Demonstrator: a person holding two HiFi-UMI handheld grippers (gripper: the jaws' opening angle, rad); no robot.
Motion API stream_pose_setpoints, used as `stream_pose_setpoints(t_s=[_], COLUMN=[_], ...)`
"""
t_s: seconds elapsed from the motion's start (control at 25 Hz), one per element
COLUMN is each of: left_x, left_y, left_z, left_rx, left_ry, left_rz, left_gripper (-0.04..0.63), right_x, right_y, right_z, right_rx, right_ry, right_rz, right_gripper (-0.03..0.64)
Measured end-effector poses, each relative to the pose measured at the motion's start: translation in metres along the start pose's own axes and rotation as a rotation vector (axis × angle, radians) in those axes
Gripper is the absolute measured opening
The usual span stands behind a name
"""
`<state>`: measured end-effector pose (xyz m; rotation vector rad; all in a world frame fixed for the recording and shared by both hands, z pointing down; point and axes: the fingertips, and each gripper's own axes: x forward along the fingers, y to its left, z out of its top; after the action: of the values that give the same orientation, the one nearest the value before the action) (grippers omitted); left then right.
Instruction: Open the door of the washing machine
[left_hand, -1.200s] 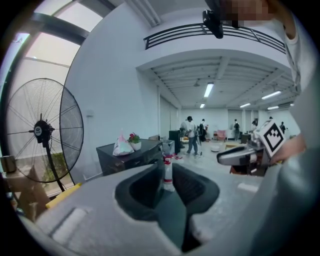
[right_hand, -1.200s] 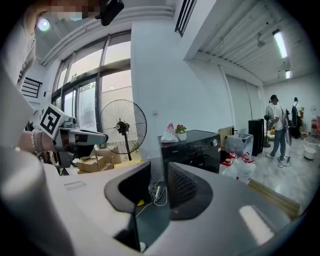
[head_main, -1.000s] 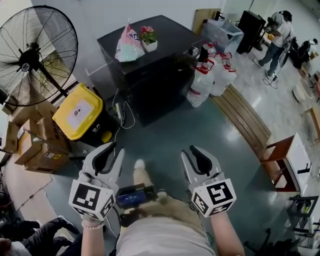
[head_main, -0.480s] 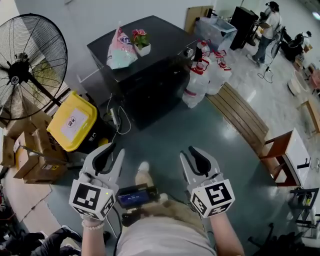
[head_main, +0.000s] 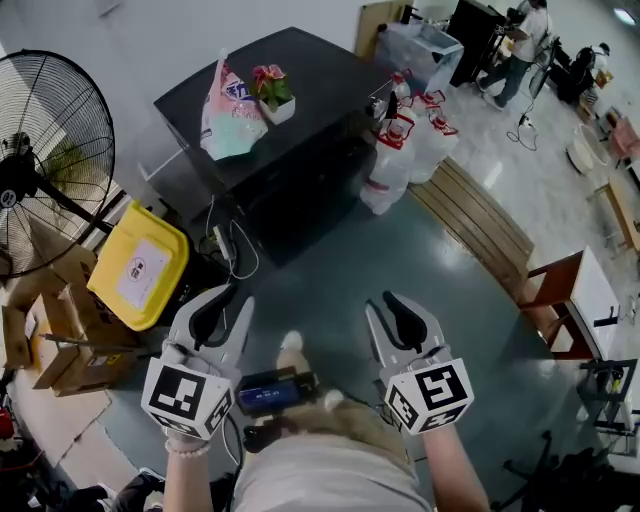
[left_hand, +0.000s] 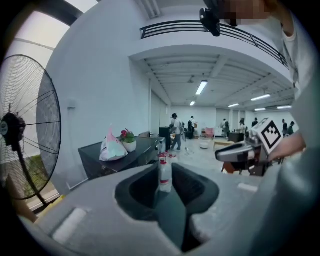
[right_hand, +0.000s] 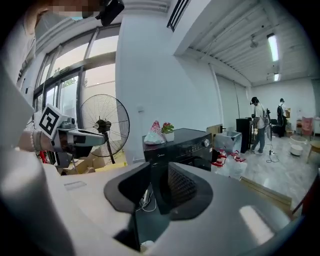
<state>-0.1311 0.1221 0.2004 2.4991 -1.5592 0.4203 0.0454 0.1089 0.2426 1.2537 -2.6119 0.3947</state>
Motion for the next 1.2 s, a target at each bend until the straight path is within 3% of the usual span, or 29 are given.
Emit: stream_pose_setpoints(t_s=[0.76,1.2], left_x=[0.089,0.117], left_y=[0.091,0.114], left_z=[0.013,0.016], left_rx=[0.018,0.055], left_ry=[0.033,0.037], left_rz=[-0.143,-0.249], left_gripper=[0.077,0.077], right_x=[0.105,0.135], right_y=[-0.019,-0.026], right_z=[0.031,0.03], right_rx=[0.03,0.049], right_ry=[0.026,0.035], right_rz=[-0.107,-0.18], right_gripper=[0.095,0.095])
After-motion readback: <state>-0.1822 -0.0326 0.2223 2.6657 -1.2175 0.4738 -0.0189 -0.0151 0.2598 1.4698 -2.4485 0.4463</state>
